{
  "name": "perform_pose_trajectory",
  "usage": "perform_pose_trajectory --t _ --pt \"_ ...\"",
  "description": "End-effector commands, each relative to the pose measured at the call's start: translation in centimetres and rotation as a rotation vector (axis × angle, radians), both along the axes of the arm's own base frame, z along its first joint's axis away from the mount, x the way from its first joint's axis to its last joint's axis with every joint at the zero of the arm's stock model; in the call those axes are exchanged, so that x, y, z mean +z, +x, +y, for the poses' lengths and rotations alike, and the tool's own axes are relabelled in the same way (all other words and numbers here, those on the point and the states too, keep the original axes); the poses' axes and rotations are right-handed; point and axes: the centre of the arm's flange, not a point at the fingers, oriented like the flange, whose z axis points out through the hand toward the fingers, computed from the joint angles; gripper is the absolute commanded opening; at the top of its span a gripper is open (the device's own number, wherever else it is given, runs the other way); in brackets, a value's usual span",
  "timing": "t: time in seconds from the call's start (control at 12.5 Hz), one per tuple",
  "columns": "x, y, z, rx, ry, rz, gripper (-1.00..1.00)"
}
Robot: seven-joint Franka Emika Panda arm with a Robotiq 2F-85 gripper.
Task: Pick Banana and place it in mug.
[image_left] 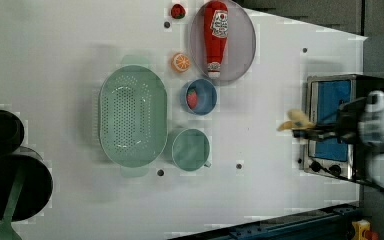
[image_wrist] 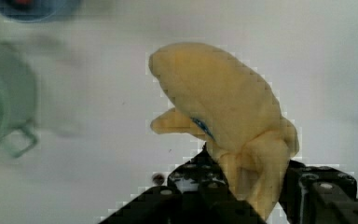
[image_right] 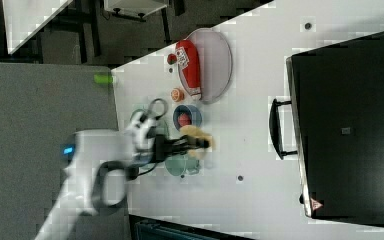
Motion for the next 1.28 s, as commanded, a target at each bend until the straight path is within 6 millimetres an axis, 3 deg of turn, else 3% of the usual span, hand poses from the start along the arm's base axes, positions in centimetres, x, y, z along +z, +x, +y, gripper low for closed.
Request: perform_pose_trajectory --t 0.08,0.32,0.56,0.96,1.28 --pt "7.6 0.0 1.7 -0.077 0.000 -0.022 -0.37" --pt "11.3 -0.5 6.0 -0.092 -0.021 -0.041 -0.37" --pt "11.6 -1.2 11.2 -0.124 -0.031 -0.053 -0.37" --pt "8.0 -2.7 19.7 -0.261 -0.059 0.001 -0.37" --pt "3.4 -2.5 23.8 -0.261 -0.049 0.000 -0.37"
